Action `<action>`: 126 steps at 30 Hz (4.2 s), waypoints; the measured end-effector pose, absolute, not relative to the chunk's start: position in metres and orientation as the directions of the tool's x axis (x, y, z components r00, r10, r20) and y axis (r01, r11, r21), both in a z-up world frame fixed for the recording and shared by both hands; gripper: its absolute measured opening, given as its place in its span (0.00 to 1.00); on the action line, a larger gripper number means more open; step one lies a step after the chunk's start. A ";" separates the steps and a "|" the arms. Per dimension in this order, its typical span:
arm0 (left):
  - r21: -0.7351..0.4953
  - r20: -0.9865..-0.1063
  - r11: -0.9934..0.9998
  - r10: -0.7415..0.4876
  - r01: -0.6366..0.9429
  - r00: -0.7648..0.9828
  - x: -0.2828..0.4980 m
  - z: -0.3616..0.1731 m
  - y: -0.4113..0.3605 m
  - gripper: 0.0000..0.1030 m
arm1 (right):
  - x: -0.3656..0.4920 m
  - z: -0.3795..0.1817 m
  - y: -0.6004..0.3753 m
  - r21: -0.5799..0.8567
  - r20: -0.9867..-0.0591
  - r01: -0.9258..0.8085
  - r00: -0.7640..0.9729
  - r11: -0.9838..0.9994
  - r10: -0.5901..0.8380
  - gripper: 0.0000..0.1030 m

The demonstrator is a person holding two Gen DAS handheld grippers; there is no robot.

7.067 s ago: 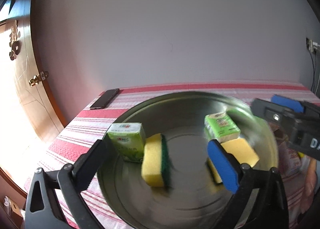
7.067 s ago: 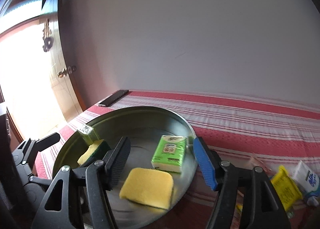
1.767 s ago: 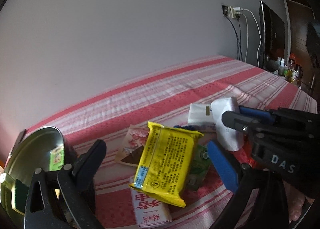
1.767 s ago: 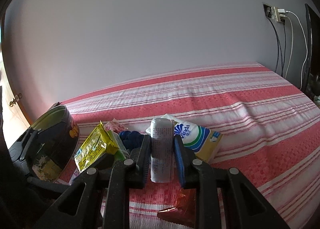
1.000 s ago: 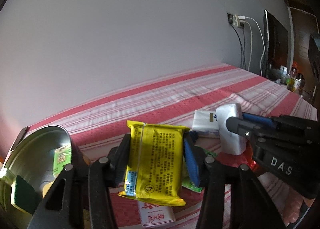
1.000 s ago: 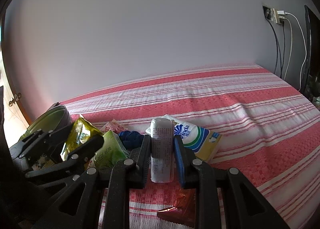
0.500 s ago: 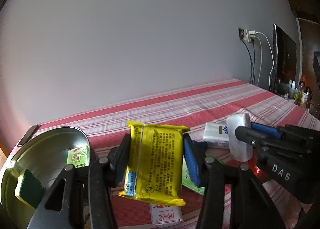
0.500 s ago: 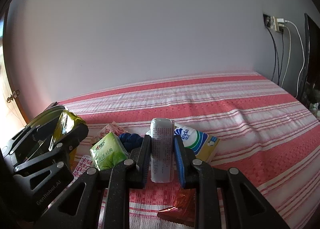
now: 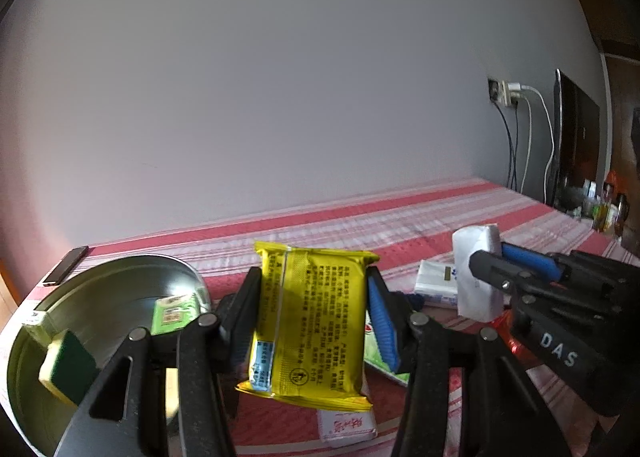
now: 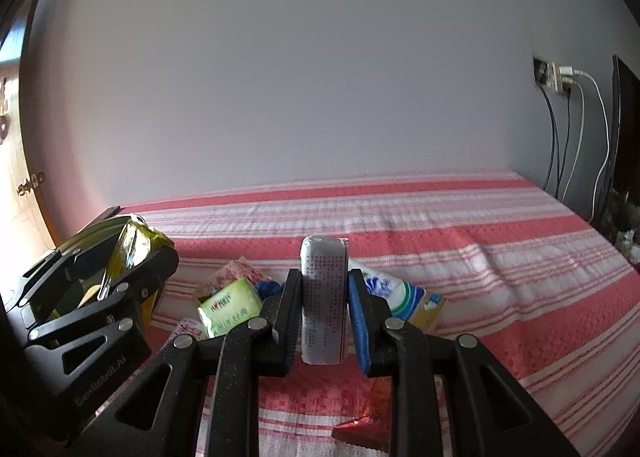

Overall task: Organize objects
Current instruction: 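Carry the yellow packet with left tool over the tin while right tool carries white pack, then open left tool to drop packet while right tool drops white pack into tin, then move both tools back to the remaining items beside the tin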

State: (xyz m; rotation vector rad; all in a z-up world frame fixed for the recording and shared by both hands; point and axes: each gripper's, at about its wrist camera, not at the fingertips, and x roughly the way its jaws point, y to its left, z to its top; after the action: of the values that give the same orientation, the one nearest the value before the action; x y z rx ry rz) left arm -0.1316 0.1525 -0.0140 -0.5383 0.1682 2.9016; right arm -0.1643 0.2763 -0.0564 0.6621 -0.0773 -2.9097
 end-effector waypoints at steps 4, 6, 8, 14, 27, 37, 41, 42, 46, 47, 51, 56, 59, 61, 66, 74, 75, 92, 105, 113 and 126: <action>0.065 -0.327 -0.983 0.142 -0.172 -0.934 -0.120 0.001 0.135 0.49 | -0.162 -0.046 0.264 0.072 -0.406 0.179 -0.893 -0.981 -0.193 0.24; 0.060 -0.319 -0.987 0.123 -0.149 -0.940 -0.117 0.005 0.123 0.49 | -0.161 -0.039 0.256 0.067 -0.396 0.204 -0.893 -0.977 -0.214 0.24; 0.049 -0.318 -0.992 0.098 -0.120 -0.943 -0.113 0.009 0.109 0.49 | -0.161 -0.032 0.247 0.064 -0.386 0.229 -0.892 -0.971 -0.236 0.24; 0.027 -0.344 -0.999 0.008 -0.018 -0.939 -0.112 0.010 0.064 0.49 | -0.163 -0.017 0.219 0.056 -0.371 0.306 -0.877 -0.950 -0.305 0.24; -0.026 -0.426 -0.991 -0.107 0.131 -0.898 -0.118 -0.011 -0.012 0.49 | -0.172 -0.012 0.134 0.035 -0.408 0.478 -0.795 -0.878 -0.449 0.24; -0.029 -0.466 -0.987 -0.127 0.158 -0.876 -0.125 -0.021 -0.032 0.49 | -0.182 -0.023 0.092 0.020 -0.453 0.541 -0.745 -0.841 -0.490 0.24; -0.014 -0.483 -0.986 -0.139 0.166 -0.864 -0.129 -0.027 -0.035 0.49 | -0.185 -0.027 0.075 0.010 -0.474 0.563 -0.725 -0.827 -0.499 0.24; -0.011 -0.486 -0.986 -0.141 0.168 -0.862 -0.130 -0.028 -0.036 0.49 | -0.186 -0.028 0.072 0.006 -0.479 0.567 -0.721 -0.824 -0.500 0.24; -0.006 -0.500 -0.984 -0.152 0.179 -0.852 -0.133 -0.033 -0.041 0.49 | -0.189 -0.033 0.057 -0.009 -0.497 0.584 -0.707 -0.812 -0.503 0.24; -0.006 -0.504 -0.983 -0.156 0.184 -0.850 -0.133 -0.035 -0.042 0.49 | -0.191 -0.034 0.054 -0.012 -0.501 0.586 -0.705 -0.810 -0.503 0.24; -0.006 -0.512 -0.982 -0.160 0.189 -0.844 -0.133 -0.036 -0.041 0.49 | -0.195 -0.038 0.044 -0.018 -0.513 0.591 -0.697 -0.806 -0.500 0.24; 0.001 -0.520 -0.981 -0.166 0.193 -0.838 -0.136 -0.040 -0.043 0.49 | -0.200 -0.044 0.037 -0.016 -0.524 0.592 -0.691 -0.806 -0.497 0.24; 0.007 -0.519 -0.981 -0.170 0.194 -0.838 -0.136 -0.039 -0.042 0.49 | -0.204 -0.047 0.034 -0.016 -0.528 0.591 -0.690 -0.806 -0.495 0.24; 0.008 -0.520 -0.981 -0.170 0.195 -0.837 -0.135 -0.039 -0.042 0.49 | -0.205 -0.047 0.036 -0.016 -0.532 0.591 -0.688 -0.807 -0.493 0.24; 0.007 -0.521 -0.981 -0.169 0.193 -0.837 -0.135 -0.039 -0.042 0.49 | -0.207 -0.050 0.036 -0.014 -0.539 0.593 -0.683 -0.805 -0.493 0.24; 0.004 -0.524 -0.983 -0.160 0.185 -0.837 -0.137 -0.038 -0.042 0.49 | -0.210 -0.054 0.036 -0.010 -0.547 0.600 -0.673 -0.800 -0.498 0.24; 0.004 -0.524 -0.983 -0.159 0.184 -0.837 -0.136 -0.038 -0.042 0.49 | -0.210 -0.054 0.036 -0.009 -0.547 0.600 -0.673 -0.800 -0.498 0.24; -0.013 -0.479 -0.972 -0.198 0.233 -0.855 -0.123 -0.026 -0.042 0.97 | -0.202 -0.038 0.069 0.009 -0.453 0.544 -0.746 -0.839 -0.489 0.62; -0.007 -0.477 -0.986 -0.145 0.169 -0.867 -0.122 -0.027 -0.003 1.00 | -0.194 -0.042 0.133 -0.013 -0.454 0.483 -0.783 -0.876 -0.425 0.62; 0.001 -0.478 -0.996 -0.079 0.089 -0.875 -0.120 -0.029 0.040 1.00 | -0.184 -0.064 0.199 -0.162 -0.503 0.400 -0.820 -0.902 -0.273 0.62; 0.056 -0.486 -0.998 -0.052 0.028 -0.872 -0.121 -0.032 0.081 1.00 | -0.189 -0.088 0.222 -0.211 -0.630 0.433 -0.746 -0.876 -0.217 0.62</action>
State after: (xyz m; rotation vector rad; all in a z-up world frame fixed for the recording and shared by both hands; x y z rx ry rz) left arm -0.1208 0.0811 -0.0319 -0.8023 0.0741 3.0795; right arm -0.1888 0.2218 -0.0880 0.8754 0.4946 -2.5982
